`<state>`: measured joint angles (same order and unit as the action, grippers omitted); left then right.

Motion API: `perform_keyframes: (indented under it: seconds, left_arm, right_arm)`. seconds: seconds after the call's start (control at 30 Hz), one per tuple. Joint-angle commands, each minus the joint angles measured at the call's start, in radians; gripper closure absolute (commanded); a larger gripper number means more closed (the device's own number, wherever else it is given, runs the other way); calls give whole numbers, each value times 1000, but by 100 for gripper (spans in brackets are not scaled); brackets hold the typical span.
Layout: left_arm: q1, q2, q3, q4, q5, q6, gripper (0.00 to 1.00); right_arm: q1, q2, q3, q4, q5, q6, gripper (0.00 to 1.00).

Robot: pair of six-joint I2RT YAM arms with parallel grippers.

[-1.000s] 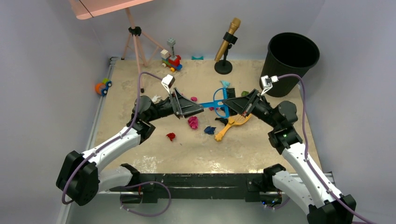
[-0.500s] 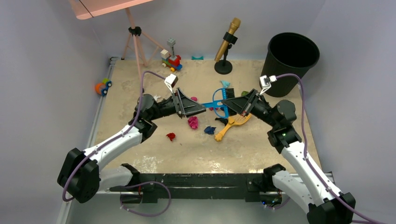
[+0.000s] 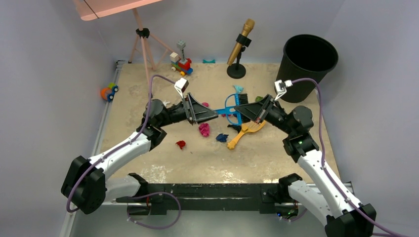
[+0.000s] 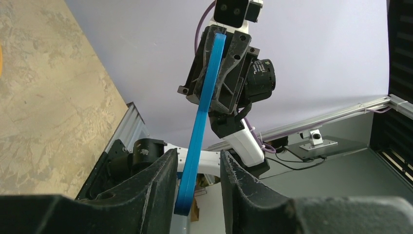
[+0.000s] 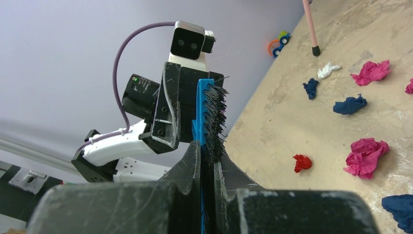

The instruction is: Sweep away the paper scraps from the table

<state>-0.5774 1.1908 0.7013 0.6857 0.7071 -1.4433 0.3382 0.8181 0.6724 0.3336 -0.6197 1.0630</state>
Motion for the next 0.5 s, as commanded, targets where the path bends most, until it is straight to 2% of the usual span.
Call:
perform_keyframes:
  seconds: [0.0, 0.07, 0.2, 0.27, 0.3, 0.33, 0.37, 0.43, 0.47]
  left_arm:
    - [-4, 10, 44, 50, 3, 17, 60]
    - [-4, 17, 47, 58, 5, 13, 67]
    - [-3, 29, 49, 78, 3, -2, 100]
    - [-3, 31, 49, 91, 3, -8, 100]
    - [-2, 26, 50, 94, 4, -5, 100]
    - [2, 21, 50, 90, 6, 3, 100]
    - [8, 12, 54, 72, 11, 19, 100]
    - [26, -31, 69, -49, 19, 89, 100]
    - [39, -63, 81, -170, 11, 156, 100]
  right_arm:
    - [4, -13, -10, 22, -18, 5, 100]
    - [4, -16, -17, 22, -14, 4, 100]
    - [6, -16, -20, 23, -12, 3, 100]
    - [6, -18, -24, 23, -11, 0, 100]
    - [7, -20, -25, 20, -9, -5, 83]
    - [7, -28, -20, -20, 6, -18, 45]
    - [7, -41, -9, -66, 31, -37, 21]
    - [6, -77, 25, -181, 92, -101, 14]
    - [6, -104, 42, -232, 125, -135, 13]
